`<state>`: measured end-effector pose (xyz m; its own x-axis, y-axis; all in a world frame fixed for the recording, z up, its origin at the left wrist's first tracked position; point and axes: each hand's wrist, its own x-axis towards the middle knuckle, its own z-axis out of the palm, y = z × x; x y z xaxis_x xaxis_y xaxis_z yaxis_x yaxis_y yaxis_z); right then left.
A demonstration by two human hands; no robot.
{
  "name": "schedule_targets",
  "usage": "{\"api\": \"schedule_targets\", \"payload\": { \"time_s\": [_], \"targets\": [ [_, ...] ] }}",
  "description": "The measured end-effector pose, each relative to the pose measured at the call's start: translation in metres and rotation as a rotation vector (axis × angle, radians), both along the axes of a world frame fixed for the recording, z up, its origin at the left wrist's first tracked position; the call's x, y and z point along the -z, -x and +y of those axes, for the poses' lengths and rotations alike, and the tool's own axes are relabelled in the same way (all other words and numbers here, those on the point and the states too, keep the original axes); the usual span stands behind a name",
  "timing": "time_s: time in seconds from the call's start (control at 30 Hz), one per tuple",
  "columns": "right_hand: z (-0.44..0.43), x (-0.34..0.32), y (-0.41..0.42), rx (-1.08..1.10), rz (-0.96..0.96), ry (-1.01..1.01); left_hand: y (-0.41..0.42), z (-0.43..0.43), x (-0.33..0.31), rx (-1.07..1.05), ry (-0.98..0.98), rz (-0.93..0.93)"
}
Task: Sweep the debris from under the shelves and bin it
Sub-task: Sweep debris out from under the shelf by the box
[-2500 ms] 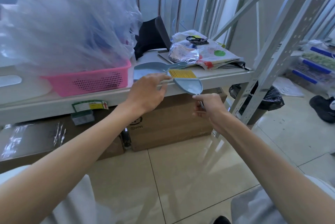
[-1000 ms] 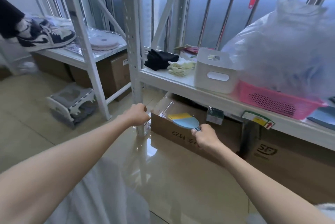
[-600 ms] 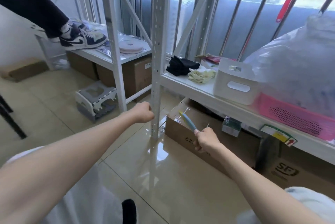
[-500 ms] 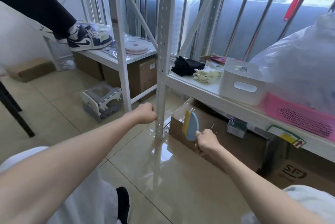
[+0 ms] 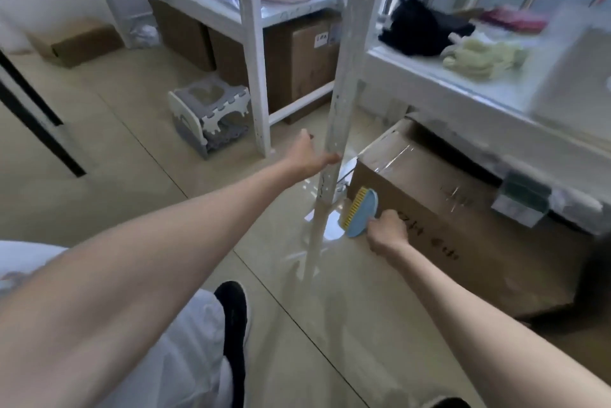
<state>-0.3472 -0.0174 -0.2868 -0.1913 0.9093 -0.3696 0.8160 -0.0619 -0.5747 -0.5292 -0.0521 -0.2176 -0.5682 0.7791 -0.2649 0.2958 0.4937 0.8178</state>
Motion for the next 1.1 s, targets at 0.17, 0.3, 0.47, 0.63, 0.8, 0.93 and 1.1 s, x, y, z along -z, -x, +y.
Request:
{"api": "schedule_targets", "payload": {
  "time_s": [0.17,0.3,0.47,0.63,0.8,0.93,1.1],
  "targets": [
    [0.035,0.046,0.027,0.022,-0.033,-0.049,0.011,0.063,0.05,-0.157,-0.118,-0.097],
    [0.056,0.078,0.045,-0.007,-0.065,-0.085,0.016,0.103,0.071,-0.172,-0.264,-0.104],
    [0.07,0.105,0.063,-0.061,-0.103,-0.149,0.025,0.132,0.076,-0.105,-0.471,0.024],
    [0.08,0.121,0.09,-0.049,-0.148,-0.206,0.039,0.145,0.092,-0.082,-0.599,0.043],
    [0.08,0.14,0.116,-0.022,-0.202,-0.241,0.039,0.148,0.105,-0.11,-0.688,0.078],
    [0.079,0.147,0.127,-0.018,-0.207,-0.174,0.038,0.149,0.106,-0.141,-0.75,0.135],
    [0.089,0.145,0.138,-0.067,-0.204,-0.162,0.039,0.153,0.11,-0.137,-0.782,0.182]
  ]
}}
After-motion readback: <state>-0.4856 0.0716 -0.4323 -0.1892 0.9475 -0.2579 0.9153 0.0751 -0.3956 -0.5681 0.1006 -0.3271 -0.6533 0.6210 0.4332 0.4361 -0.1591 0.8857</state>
